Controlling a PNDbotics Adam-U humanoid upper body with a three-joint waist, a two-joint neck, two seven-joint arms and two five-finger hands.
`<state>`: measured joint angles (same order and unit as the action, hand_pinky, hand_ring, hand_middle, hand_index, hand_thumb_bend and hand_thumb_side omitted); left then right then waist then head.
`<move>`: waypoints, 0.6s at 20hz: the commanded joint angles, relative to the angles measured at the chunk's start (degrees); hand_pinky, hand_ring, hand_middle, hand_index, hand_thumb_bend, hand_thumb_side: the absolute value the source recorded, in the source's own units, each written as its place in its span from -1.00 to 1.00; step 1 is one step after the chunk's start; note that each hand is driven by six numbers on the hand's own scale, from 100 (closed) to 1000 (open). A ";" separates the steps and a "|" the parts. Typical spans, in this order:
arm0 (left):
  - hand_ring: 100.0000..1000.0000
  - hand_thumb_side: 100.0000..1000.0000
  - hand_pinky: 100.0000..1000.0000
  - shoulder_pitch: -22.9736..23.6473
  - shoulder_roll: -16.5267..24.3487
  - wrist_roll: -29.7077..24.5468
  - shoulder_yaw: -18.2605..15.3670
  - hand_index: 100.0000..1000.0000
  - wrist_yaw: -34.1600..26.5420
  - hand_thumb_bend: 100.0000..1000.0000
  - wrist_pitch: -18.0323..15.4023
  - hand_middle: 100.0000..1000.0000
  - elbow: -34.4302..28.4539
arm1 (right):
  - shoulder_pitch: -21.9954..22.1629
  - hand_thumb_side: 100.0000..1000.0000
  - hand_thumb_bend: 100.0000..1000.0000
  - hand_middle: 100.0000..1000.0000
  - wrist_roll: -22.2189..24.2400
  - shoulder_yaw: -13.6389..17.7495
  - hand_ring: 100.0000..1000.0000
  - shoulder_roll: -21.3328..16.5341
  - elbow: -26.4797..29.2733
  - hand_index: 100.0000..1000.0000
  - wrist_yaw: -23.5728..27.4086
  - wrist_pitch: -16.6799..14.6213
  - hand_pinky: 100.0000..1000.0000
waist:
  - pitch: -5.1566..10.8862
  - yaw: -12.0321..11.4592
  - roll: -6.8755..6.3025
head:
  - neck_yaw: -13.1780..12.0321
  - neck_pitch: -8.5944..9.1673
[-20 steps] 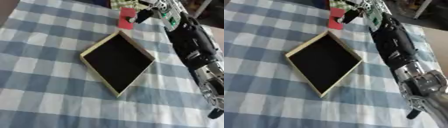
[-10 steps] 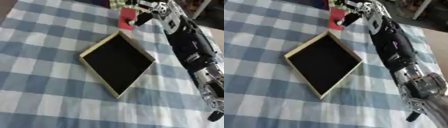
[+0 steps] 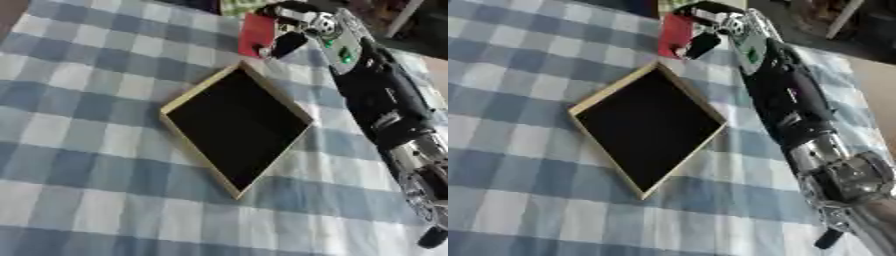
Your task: Pick up objects on the table and place them in the box.
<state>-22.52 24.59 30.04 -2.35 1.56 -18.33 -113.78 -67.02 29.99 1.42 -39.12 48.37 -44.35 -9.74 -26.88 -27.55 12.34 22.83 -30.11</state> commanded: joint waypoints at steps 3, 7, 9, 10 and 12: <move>0.70 0.62 0.58 -0.67 0.36 -0.01 -0.06 0.40 0.34 -0.95 0.23 0.58 -0.81 | -0.61 -0.54 -0.91 0.23 0.12 0.48 0.62 -1.98 0.40 0.78 1.58 0.19 0.73 | 0.83 -0.21 -0.56 | -0.01 0.81; 0.70 0.63 0.58 -0.56 0.31 -0.18 -0.02 0.40 0.36 -0.95 0.31 0.58 -0.81 | -0.70 -0.53 -1.00 0.18 -0.75 0.31 0.60 -2.08 1.17 0.70 2.85 0.34 0.71 | 0.85 0.04 -0.58 | -0.10 0.64; 0.70 0.63 0.58 -0.47 0.34 -0.30 0.00 0.40 0.33 -0.95 0.37 0.58 -0.81 | -0.75 -0.56 -1.00 0.16 -0.81 0.01 0.59 -2.19 1.84 0.67 3.48 0.11 0.70 | 1.01 0.21 -0.65 | -0.18 0.39; 0.70 0.63 0.58 -0.43 0.37 -0.35 0.00 0.40 0.28 -0.95 0.39 0.58 -0.81 | -0.76 -0.60 -1.00 0.15 -0.82 -0.17 0.58 -2.26 2.24 0.66 3.74 0.01 0.71 | 1.14 0.33 -0.73 | -0.22 0.22; 0.70 0.62 0.58 -0.25 0.42 -0.43 -0.01 0.40 0.15 -0.94 0.46 0.58 -0.81 | -0.78 -0.66 -1.00 0.11 -0.93 -0.54 0.54 -2.46 3.17 0.63 4.08 -0.16 0.69 | 1.51 0.64 -0.94 | -0.27 -0.14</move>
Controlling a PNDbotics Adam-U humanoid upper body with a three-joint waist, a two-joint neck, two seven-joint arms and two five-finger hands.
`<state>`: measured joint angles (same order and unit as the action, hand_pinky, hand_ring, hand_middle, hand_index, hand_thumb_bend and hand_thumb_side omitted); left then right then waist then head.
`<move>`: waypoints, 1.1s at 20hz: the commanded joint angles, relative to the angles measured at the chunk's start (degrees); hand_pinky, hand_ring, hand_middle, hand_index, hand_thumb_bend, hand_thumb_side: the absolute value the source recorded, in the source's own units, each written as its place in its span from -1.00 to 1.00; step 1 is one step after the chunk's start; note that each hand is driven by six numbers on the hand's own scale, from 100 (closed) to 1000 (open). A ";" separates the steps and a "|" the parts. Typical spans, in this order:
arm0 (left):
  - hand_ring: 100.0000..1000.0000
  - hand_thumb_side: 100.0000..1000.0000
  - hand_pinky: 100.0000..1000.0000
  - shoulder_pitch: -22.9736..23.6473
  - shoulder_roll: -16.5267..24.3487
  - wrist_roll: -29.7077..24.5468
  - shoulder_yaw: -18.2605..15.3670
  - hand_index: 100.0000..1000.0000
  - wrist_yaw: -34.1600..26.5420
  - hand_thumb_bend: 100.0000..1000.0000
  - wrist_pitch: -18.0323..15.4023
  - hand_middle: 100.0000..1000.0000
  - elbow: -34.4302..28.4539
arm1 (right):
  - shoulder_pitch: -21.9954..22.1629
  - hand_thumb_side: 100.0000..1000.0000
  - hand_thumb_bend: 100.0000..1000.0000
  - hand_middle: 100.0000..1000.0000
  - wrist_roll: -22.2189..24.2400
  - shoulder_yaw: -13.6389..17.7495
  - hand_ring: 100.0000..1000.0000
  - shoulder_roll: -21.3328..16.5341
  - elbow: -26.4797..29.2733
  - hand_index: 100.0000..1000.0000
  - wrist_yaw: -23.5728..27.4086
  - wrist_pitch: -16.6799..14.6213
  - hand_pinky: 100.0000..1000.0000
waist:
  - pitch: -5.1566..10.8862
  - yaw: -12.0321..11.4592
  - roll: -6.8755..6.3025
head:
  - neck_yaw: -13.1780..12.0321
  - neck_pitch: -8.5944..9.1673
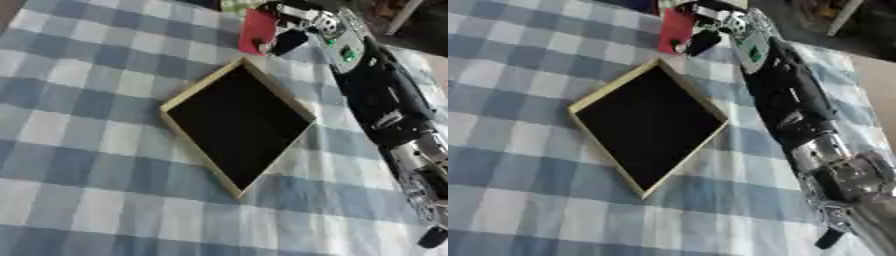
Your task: Pick up objects on the table and place them in the box.
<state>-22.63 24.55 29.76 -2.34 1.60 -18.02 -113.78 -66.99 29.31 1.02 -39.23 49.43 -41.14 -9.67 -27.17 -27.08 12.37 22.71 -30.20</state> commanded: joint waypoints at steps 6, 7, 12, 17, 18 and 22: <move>0.70 0.61 0.58 1.05 0.77 0.09 -0.46 0.41 -0.10 -0.94 0.17 0.58 -0.81 | -0.33 -0.80 -1.00 0.04 -0.24 -1.89 0.44 -3.06 7.52 0.57 3.27 -1.75 0.68 | 3.55 1.82 -2.06 | -0.20 -1.95; 0.70 0.61 0.58 1.33 0.78 0.22 -0.58 0.41 -0.09 -0.94 0.16 0.58 -0.81 | -0.07 -0.83 -1.00 0.03 -0.19 -2.30 0.42 -3.15 8.88 0.56 3.95 -2.06 0.67 | 3.88 2.18 -2.30 | -0.21 -2.28; 0.70 0.59 0.58 2.60 0.57 1.45 -1.51 0.42 -0.06 -0.93 0.25 0.59 -0.81 | 2.12 -0.91 -1.00 -0.05 -0.13 -4.65 0.33 -3.83 18.35 0.50 8.03 -3.32 0.62 | 5.28 3.80 -3.59 | -0.38 -4.09; 0.70 0.58 0.59 3.97 0.34 3.72 -3.29 0.43 0.30 -0.92 0.16 0.59 -0.81 | 5.30 -0.96 -1.00 -0.05 0.62 -7.16 0.32 -4.34 28.30 0.49 11.82 -3.50 0.64 | 6.68 4.94 -4.94 | -1.01 -5.50; 0.70 0.58 0.59 4.26 0.31 4.25 -3.69 0.43 0.42 -0.92 0.19 0.59 -0.81 | 6.06 -0.96 -1.00 -0.05 0.64 -7.55 0.31 -4.32 30.36 0.49 12.49 -3.47 0.62 | 6.99 5.21 -5.16 | -1.33 -5.79; 0.70 0.57 0.58 5.35 0.14 6.22 -5.13 0.44 0.81 -0.91 0.49 0.59 -0.81 | 9.21 -1.00 -1.00 -0.06 0.32 -8.43 0.30 -3.08 38.26 0.48 13.95 -2.34 0.60 | 8.04 6.33 -6.04 | -2.31 -6.86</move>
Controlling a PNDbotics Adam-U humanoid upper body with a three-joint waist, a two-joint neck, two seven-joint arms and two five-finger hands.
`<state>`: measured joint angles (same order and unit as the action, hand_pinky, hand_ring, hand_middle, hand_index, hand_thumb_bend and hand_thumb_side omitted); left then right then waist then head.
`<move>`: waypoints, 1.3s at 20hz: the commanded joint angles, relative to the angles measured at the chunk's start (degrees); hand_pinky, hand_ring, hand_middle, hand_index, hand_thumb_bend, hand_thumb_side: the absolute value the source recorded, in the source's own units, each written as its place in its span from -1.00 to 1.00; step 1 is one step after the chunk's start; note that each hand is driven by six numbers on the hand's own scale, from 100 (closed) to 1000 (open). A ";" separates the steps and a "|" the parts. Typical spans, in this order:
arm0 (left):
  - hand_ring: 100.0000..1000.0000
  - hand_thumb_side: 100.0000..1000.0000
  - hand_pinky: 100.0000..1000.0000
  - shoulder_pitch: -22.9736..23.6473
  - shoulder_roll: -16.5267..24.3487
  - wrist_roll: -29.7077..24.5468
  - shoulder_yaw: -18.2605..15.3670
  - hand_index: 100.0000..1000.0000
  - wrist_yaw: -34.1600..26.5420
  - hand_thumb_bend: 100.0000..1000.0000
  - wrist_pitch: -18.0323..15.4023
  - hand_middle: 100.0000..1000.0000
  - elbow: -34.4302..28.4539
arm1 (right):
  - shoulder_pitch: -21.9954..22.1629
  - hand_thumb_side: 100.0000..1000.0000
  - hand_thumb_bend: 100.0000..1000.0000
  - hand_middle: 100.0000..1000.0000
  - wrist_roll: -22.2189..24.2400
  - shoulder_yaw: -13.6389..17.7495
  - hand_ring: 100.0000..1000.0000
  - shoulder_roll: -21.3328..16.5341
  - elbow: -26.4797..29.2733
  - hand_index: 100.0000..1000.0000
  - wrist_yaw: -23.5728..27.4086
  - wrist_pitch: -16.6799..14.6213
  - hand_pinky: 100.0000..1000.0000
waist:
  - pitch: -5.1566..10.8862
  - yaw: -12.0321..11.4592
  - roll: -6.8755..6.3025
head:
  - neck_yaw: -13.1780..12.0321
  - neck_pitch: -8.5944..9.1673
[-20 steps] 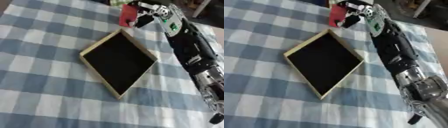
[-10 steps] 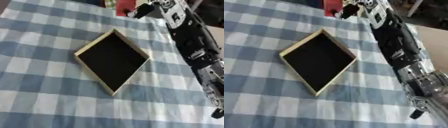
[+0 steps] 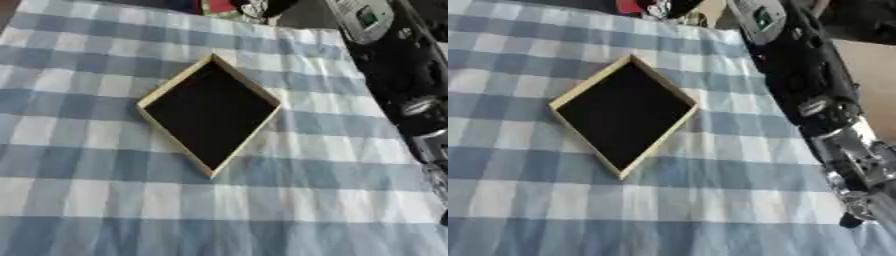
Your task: Pick up objects on the table and place them in the box.
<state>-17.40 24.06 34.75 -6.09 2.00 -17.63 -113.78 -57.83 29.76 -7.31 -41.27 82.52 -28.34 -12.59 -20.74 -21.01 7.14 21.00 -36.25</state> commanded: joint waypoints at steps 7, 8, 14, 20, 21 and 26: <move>0.70 0.58 0.58 2.26 0.14 3.68 -3.29 0.43 1.47 -0.91 1.17 0.59 -0.81 | 5.92 -1.00 -1.00 -0.10 -0.20 -0.79 0.25 3.98 16.98 0.45 0.71 2.74 0.52 | 2.64 1.97 -1.73 | -2.72 -2.24; 0.70 0.58 0.59 2.58 0.11 3.80 -3.35 0.43 1.65 -0.91 1.32 0.59 -0.81 | 6.79 -1.00 -1.00 -0.10 -0.02 -1.07 0.25 4.54 18.32 0.45 0.31 2.84 0.53 | 2.70 2.12 -1.78 | -3.03 -2.29; 0.69 0.58 0.59 2.98 0.00 3.96 -3.28 0.43 2.05 -0.91 1.74 0.59 -0.81 | 10.92 -1.00 -1.00 -0.10 1.14 -2.20 0.25 6.66 22.94 0.45 -1.39 2.91 0.52 | 2.70 2.41 -1.83 | -4.22 -2.01; 0.69 0.59 0.59 2.77 -0.23 3.62 -3.07 0.42 2.08 -0.91 1.91 0.59 -0.81 | 13.38 -0.98 -1.00 -0.09 1.82 -3.66 0.27 7.74 23.13 0.44 -4.90 2.00 0.59 | 2.25 2.19 -1.64 | -4.57 -1.84; 0.69 0.59 0.59 2.78 -0.24 3.61 -3.09 0.42 2.10 -0.91 1.93 0.59 -0.81 | 13.71 -0.98 -1.00 -0.08 1.88 -3.96 0.27 7.67 22.80 0.44 -5.59 1.70 0.60 | 2.18 2.14 -1.57 | -4.59 -1.79; 0.69 0.60 0.59 2.81 -0.43 3.43 -2.96 0.42 2.22 -0.91 2.10 0.56 -0.81 | 15.41 -0.94 -1.00 -0.08 1.58 -4.32 0.28 7.56 21.27 0.44 -7.91 0.82 0.61 | 1.86 2.18 -1.29 | -4.87 -1.54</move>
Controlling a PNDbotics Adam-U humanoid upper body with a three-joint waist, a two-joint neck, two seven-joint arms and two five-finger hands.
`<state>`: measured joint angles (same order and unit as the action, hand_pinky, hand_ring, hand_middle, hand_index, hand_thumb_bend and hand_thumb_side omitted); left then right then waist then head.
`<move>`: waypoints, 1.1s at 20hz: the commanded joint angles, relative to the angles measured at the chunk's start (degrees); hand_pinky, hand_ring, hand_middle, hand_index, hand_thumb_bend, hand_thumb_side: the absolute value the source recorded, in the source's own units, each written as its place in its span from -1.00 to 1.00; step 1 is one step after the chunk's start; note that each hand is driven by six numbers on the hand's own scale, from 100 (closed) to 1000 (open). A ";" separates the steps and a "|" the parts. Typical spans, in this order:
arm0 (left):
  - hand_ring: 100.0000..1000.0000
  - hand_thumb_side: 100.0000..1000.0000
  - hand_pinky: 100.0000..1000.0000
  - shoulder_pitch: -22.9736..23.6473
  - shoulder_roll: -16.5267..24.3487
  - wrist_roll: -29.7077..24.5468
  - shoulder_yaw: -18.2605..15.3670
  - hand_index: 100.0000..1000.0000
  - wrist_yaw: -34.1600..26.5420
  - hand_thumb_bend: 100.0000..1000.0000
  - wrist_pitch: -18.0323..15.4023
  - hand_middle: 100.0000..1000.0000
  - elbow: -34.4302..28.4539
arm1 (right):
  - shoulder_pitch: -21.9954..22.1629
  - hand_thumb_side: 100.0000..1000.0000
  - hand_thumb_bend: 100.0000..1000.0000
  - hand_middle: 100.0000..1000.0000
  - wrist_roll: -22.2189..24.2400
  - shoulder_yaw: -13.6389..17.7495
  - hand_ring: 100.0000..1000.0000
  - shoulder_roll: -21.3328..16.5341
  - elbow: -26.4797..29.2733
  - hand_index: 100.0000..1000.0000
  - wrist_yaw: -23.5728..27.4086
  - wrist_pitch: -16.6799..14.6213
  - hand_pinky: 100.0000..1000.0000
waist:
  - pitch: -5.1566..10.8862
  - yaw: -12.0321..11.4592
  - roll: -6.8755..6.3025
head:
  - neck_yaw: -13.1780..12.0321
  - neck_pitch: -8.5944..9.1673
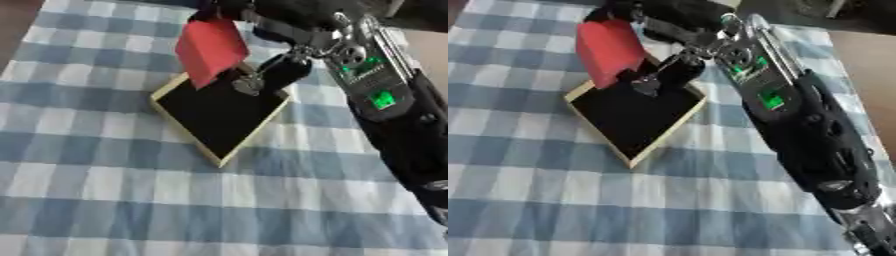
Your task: Pick up objects on the table and place them in the box.
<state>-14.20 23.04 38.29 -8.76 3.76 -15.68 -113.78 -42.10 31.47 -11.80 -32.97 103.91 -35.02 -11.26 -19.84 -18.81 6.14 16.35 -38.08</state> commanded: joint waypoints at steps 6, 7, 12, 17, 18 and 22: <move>0.69 0.61 0.59 -0.44 0.22 -0.43 -0.04 0.41 0.53 -0.91 0.32 0.55 -0.81 | 1.28 -0.86 -1.00 -0.06 1.28 -1.46 0.30 -1.01 -2.26 0.44 -2.23 -2.13 0.62 | 0.62 -0.19 -0.09 | -0.06 0.63; 0.69 0.61 0.59 -0.45 0.17 -0.48 -0.01 0.41 0.54 -0.91 0.33 0.55 -0.81 | 1.61 -0.84 -1.00 -0.06 1.60 -1.74 0.30 -1.05 -2.71 0.45 -2.34 -2.39 0.61 | 0.53 -0.25 -0.07 | 0.00 0.69; 0.69 0.62 0.59 -0.56 -0.26 -0.84 0.27 0.40 0.47 -0.91 0.51 0.55 -0.81 | 2.48 -0.78 -1.00 -0.06 2.76 -2.42 0.31 -0.43 -4.96 0.46 -2.25 -3.15 0.58 | -0.02 -0.51 -0.02 | 0.08 1.36; 0.69 0.62 0.59 -0.59 -0.62 -1.18 0.50 0.40 0.44 -0.91 0.62 0.55 -0.81 | 2.12 -0.78 -1.00 -0.05 1.79 -2.22 0.32 0.06 -7.37 0.46 -3.90 -3.05 0.60 | -0.37 -0.85 -0.02 | 0.16 1.74; 0.69 0.62 0.59 -0.58 -0.71 -1.24 0.54 0.40 0.43 -0.91 0.65 0.55 -0.81 | 2.05 -0.78 -1.00 -0.05 1.53 -2.17 0.32 0.17 -8.01 0.46 -4.52 -3.08 0.61 | -0.42 -0.91 -0.02 | 0.19 1.84; 0.69 0.63 0.59 -0.41 -0.88 -1.38 0.59 0.40 0.49 -0.91 0.73 0.54 -0.81 | 2.11 -0.77 -0.97 -0.03 0.34 -2.12 0.34 0.15 -10.44 0.46 -7.12 -3.55 0.64 | -0.53 -1.00 0.00 | 0.31 2.04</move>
<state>-14.31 21.55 37.17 -8.04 3.98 -14.92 -113.78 -39.12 32.38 -14.50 -32.02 93.65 -41.18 -14.72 -21.30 -19.76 6.50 16.48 -36.68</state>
